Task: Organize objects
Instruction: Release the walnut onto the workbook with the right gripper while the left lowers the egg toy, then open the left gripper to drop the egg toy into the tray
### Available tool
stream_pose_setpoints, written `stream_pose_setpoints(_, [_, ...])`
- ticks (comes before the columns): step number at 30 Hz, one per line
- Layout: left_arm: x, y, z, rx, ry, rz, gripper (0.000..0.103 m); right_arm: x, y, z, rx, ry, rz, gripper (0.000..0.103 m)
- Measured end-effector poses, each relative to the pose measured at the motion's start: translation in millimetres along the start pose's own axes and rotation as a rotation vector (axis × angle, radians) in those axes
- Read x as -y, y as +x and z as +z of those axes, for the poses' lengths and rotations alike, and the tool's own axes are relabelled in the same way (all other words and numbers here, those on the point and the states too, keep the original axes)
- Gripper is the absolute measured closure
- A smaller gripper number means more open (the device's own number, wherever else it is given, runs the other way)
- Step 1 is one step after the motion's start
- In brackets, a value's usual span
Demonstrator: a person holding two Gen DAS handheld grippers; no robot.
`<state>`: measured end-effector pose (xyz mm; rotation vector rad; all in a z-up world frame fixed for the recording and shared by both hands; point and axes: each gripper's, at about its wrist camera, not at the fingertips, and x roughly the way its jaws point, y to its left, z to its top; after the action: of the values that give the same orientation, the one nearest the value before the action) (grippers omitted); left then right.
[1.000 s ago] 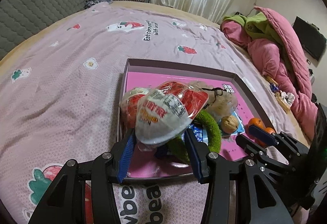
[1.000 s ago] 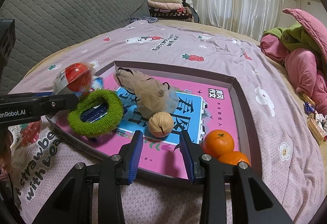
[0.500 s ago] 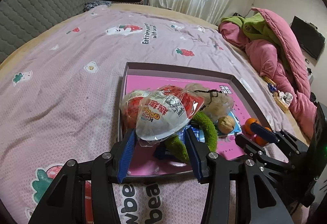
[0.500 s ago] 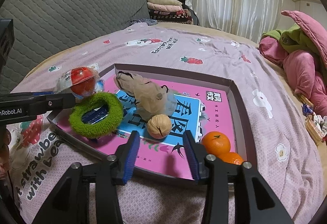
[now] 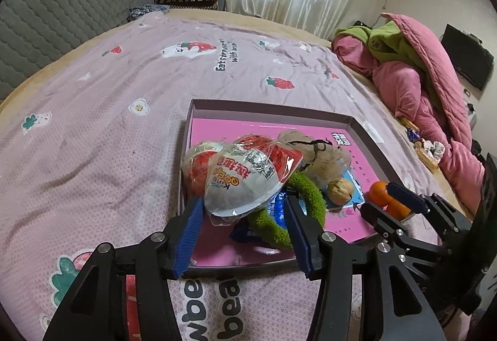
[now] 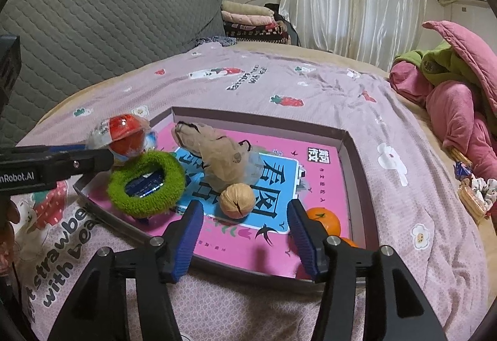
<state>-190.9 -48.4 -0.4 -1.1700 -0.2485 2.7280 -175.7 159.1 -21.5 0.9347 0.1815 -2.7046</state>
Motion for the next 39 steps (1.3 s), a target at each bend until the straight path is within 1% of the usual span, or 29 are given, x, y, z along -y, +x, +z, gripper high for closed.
stream_pose_setpoints(9, [11, -6, 1, 0.03, 0.044, 0.027, 0.043, 1, -5, 2, 0.024, -0.002, -0.006, 0.044])
stream_pose_setpoints(12, [15, -9, 1, 0.045, 0.054, 0.041, 0.037, 2, -7, 3, 0.032, 0.003, -0.003, 0.044])
stream_pose_setpoints(15, [17, -11, 1, 0.047, 0.056, 0.042, 0.036, 1, -8, 3, 0.037, -0.001, -0.009, 0.043])
stream_pose_setpoints(19, [19, -14, 1, 0.053, 0.061, 0.049, 0.032, 2, -10, 3, 0.044, 0.0, -0.016, 0.043])
stream_pose_setpoints(30, [20, -27, -2, 0.081, 0.069, 0.043, 0.03, 0, -24, 4, 0.094, -0.006, -0.011, 0.039])
stream_pose_setpoints(33, [19, -32, -4, 0.096, 0.071, 0.042, 0.029, -3, -32, 4, 0.116, -0.011, 0.0, 0.036])
stream_pose_setpoints(35, [19, -35, -4, 0.105, 0.072, 0.048, 0.029, -4, -38, 5, 0.134, -0.019, 0.006, 0.031])
stream_pose_setpoints(39, [17, -43, -8, 0.137, 0.076, 0.06, 0.028, -7, -49, 4, 0.167, -0.021, 0.022, 0.03])
